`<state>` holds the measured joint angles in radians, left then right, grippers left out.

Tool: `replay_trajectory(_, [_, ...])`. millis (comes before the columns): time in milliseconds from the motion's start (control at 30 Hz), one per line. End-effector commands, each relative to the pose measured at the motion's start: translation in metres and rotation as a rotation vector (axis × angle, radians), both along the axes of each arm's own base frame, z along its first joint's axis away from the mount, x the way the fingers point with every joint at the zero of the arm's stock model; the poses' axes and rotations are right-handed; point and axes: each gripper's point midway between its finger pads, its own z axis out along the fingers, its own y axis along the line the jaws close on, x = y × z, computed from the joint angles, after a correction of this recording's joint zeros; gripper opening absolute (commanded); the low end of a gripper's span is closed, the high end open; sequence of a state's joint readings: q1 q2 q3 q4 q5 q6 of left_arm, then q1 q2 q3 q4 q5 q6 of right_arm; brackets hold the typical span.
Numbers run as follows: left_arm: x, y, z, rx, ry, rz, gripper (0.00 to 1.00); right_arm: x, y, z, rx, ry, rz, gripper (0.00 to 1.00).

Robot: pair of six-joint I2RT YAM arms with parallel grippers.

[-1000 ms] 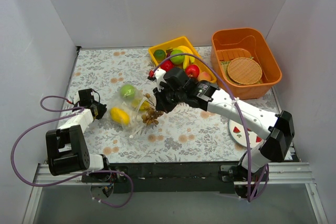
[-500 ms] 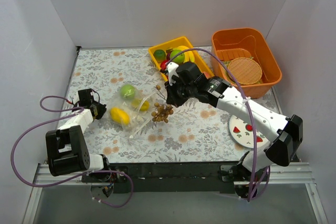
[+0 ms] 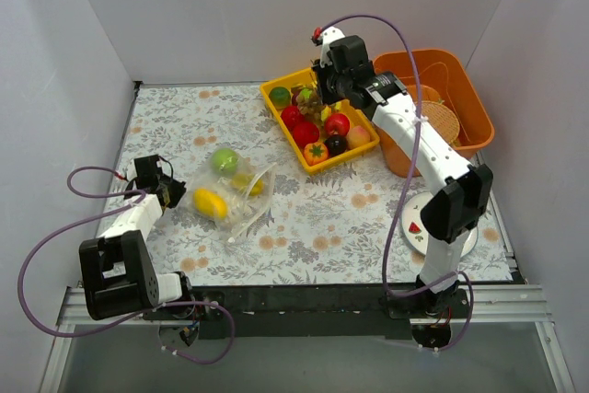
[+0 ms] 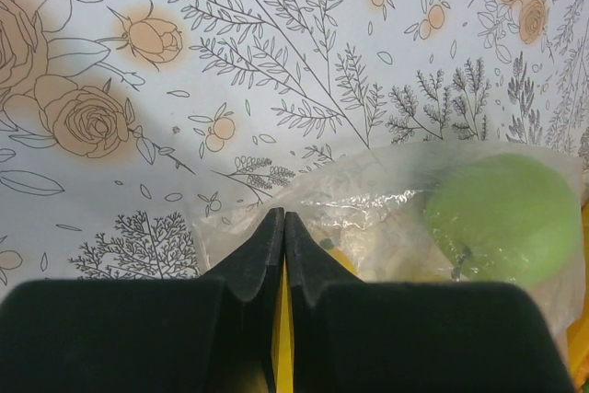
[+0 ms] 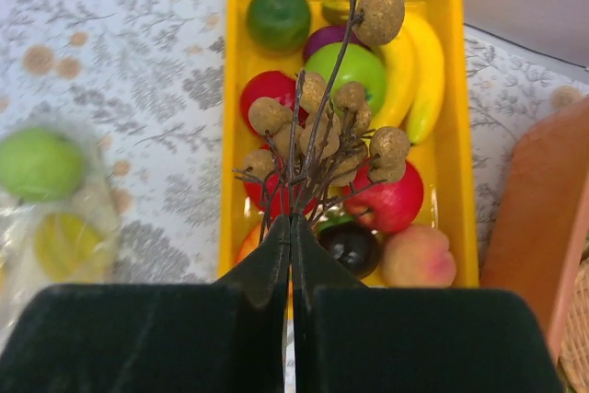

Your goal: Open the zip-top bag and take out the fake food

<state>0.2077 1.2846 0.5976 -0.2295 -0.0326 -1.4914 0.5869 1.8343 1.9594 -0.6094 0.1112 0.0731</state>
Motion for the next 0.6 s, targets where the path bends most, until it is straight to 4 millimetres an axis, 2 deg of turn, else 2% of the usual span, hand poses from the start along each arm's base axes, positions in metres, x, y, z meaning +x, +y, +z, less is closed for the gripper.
replay_trajectory(0, [0.009,0.001,0.025,0.015,-0.071,-0.024,0.00,0.054,-0.022,0.002,-0.034,-0.093,-0.118,0.01])
replay_trajectory(67, [0.010,0.000,0.028,0.015,-0.079,-0.030,0.00,0.071,-0.024,0.002,-0.012,-0.110,-0.140,0.01])
replay_trajectory(167, [0.012,0.000,0.031,0.016,-0.082,-0.036,0.00,0.089,-0.037,0.008,0.002,-0.137,-0.177,0.01])
replay_trajectory(200, [0.012,0.000,0.032,0.015,-0.082,-0.038,0.00,0.094,-0.042,0.016,0.019,-0.156,-0.188,0.01])
replay_trajectory(333, [0.013,0.000,0.035,0.017,-0.091,-0.037,0.00,0.097,-0.045,0.030,0.074,-0.200,-0.186,0.01])
replay_trajectory(400, [0.012,0.000,0.035,0.017,-0.092,-0.037,0.00,0.093,-0.043,0.052,0.130,-0.257,-0.173,0.01])
replay_trajectory(433, [0.013,0.000,0.036,0.017,-0.095,-0.036,0.00,0.092,-0.043,0.049,0.134,-0.259,-0.172,0.01])
replay_trajectory(533, [0.013,-0.006,0.037,-0.005,-0.105,-0.055,0.00,0.097,-0.045,0.065,0.153,-0.320,-0.185,0.01])
replay_trajectory(567, [0.013,-0.007,0.037,-0.011,-0.108,-0.056,0.00,0.104,-0.042,0.057,0.143,-0.313,-0.186,0.01])
